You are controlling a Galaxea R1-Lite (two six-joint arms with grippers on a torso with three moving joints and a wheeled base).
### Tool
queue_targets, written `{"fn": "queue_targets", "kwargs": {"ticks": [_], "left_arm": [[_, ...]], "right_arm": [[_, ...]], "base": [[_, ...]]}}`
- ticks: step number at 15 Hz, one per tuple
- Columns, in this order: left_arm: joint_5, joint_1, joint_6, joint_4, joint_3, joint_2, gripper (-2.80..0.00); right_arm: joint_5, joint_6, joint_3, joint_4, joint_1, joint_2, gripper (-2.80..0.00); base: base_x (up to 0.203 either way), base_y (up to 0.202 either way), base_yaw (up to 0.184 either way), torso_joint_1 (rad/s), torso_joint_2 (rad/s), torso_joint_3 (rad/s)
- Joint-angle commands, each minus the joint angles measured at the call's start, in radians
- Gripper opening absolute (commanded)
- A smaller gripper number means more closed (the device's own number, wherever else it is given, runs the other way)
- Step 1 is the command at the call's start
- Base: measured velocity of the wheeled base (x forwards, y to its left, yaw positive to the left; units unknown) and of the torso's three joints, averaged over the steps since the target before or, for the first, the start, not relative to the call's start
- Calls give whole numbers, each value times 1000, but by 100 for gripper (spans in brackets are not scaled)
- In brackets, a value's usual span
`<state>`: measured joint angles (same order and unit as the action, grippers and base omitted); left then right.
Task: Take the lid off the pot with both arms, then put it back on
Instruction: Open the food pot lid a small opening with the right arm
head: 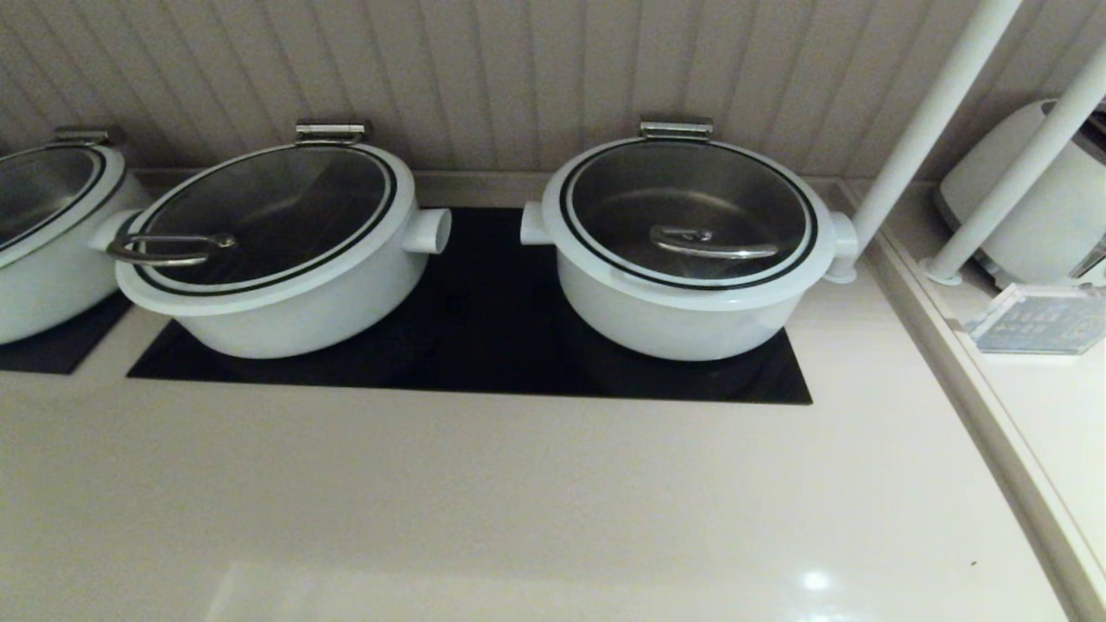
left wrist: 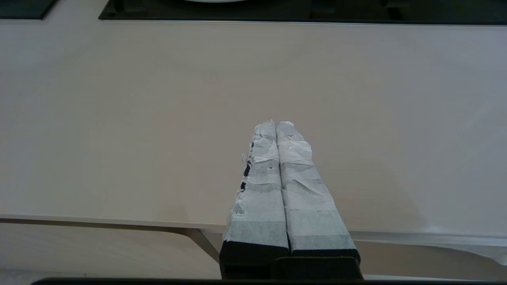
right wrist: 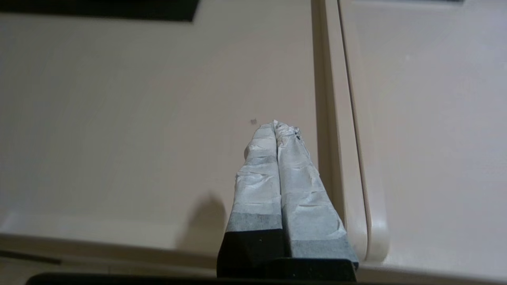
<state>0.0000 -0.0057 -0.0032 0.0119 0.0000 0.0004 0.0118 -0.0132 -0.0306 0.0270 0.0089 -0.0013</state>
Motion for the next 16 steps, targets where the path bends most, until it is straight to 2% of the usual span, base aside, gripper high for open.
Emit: {"fn": "queue_targets", "kwargs": {"ticks": [1, 3, 6, 8, 9, 11, 13, 16], "left_arm": [[0, 0, 0, 0, 0, 1, -280], [0, 0, 0, 0, 0, 1, -280], [0, 0, 0, 0, 0, 1, -280], [0, 0, 0, 0, 0, 1, -280], [0, 0, 0, 0, 0, 1, -280], [0, 0, -1, 0, 0, 1, -280], [0, 1, 0, 0, 0, 1, -280], [0, 0, 0, 0, 0, 1, -280]], "right_arm": [[61, 3, -40, -16, 0, 1, -280], [134, -1, -123, -6, 0, 25, -280], [200, -4, -253, -18, 1, 209, -280], [289, -5, -341, -51, 1, 353, -280], [360, -6, -380, -72, 2, 426, -280], [503, -25, -419, -136, 2, 566, -280], [605, -59, -434, -228, 2, 715, -280], [691, -93, -447, -379, 33, 946, -280]], "base": [[0, 0, 0, 0, 0, 0], [0, 0, 0, 0, 0, 0], [0, 0, 0, 0, 0, 0], [0, 0, 0, 0, 0, 0], [0, 0, 0, 0, 0, 0], [0, 0, 0, 0, 0, 0], [0, 0, 0, 0, 0, 0], [0, 0, 0, 0, 0, 0]]}}
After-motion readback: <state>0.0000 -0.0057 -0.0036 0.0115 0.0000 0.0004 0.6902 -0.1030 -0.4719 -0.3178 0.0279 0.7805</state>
